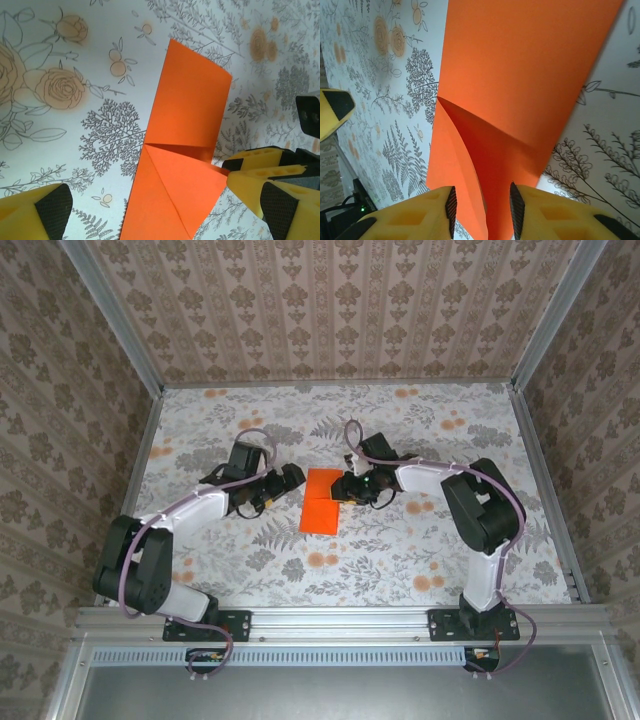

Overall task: Fold a paper plane with a square sheet of paper (pick it up from the middle)
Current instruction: Turn over the paper at the center of the table.

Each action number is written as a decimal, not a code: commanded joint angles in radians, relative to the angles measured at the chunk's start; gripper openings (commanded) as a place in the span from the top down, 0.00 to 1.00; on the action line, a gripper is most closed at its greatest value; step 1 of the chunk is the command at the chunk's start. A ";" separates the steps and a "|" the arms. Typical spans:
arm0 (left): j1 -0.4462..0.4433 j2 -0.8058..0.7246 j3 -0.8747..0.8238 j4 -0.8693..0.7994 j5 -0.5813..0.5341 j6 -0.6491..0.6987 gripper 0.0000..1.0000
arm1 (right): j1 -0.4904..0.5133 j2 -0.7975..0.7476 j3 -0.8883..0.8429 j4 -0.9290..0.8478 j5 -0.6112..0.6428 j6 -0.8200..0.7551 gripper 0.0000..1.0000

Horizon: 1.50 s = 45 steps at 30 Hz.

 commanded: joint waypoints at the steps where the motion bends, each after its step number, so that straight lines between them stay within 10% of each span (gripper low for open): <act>1: 0.002 -0.014 -0.024 0.059 0.058 0.003 0.00 | -0.003 0.032 0.033 0.043 -0.059 0.009 0.67; 13: -0.019 0.054 -0.029 0.129 0.179 -0.016 0.02 | -0.032 0.028 -0.008 0.106 -0.067 0.047 0.92; 45: -0.080 0.356 0.107 0.289 0.325 0.079 0.60 | -0.072 -0.009 -0.057 0.114 -0.034 0.074 0.97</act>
